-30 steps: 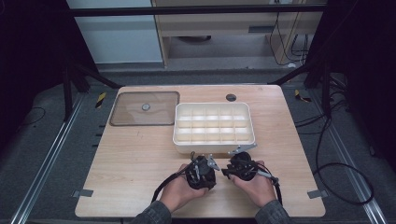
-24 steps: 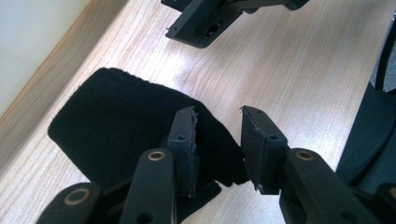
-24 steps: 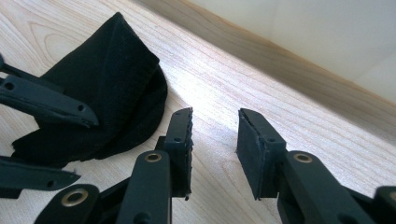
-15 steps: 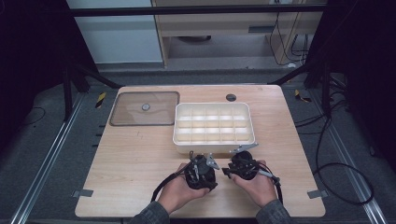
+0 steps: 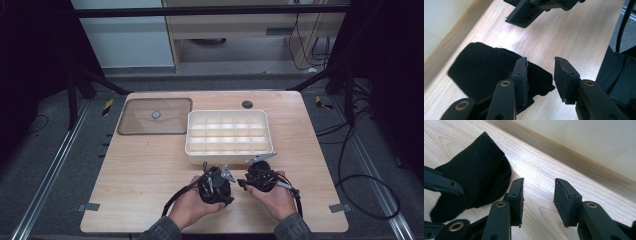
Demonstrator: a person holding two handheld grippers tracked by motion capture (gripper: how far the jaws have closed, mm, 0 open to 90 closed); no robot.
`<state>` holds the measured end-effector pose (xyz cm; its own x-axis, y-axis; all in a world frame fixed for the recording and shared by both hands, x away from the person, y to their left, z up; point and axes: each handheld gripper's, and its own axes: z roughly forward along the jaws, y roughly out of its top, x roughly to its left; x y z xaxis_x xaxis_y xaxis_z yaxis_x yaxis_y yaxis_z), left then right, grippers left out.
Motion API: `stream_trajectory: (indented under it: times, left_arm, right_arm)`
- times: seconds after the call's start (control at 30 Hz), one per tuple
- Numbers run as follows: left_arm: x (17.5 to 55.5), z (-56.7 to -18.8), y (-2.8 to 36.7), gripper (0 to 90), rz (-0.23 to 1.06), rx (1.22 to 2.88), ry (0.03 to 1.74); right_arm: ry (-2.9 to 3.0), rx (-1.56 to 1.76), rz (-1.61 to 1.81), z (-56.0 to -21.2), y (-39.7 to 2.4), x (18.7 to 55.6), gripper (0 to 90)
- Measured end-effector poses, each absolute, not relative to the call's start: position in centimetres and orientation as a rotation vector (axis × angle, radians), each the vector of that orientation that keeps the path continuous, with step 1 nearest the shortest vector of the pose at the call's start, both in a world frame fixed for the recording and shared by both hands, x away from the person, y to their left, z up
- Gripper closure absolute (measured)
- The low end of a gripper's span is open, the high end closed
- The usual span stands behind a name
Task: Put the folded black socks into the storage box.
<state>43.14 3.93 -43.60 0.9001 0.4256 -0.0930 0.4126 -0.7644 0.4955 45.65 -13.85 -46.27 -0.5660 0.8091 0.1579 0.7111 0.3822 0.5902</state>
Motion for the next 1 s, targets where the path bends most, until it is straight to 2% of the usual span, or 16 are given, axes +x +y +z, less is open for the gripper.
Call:
stream_trajectory:
  times: [0.23, 0.4, 0.53, 0.63, 1.0]
  left_arm:
    - [43.4, -44.6, 3.3, 66.7, 0.039, 2.572, 0.598]
    - [43.4, -44.7, 3.5, 66.6, 0.047, 2.556, 0.604]
    - [43.5, -44.4, 3.9, 69.9, 0.055, 2.532, 0.612]
    - [43.4, -44.1, 4.2, 70.3, 0.023, 2.5, 0.607]
    - [43.6, -42.7, 5.8, 72.7, 0.117, 2.465, 0.64]
  right_arm:
    - [2.469, 1.369, 0.944, -46.3, -14.1, 45.8, 59.2]
    - [2.457, 1.38, 0.954, -46.1, -14.3, 45.7, 58.7]
    - [2.455, 1.375, 0.966, -45.9, -14.2, 45.7, 58.0]
    - [2.452, 1.374, 0.964, -45.7, -14.0, 45.7, 56.2]
    - [2.439, 1.375, 0.959, -45.4, -13.5, 45.8, 51.0]
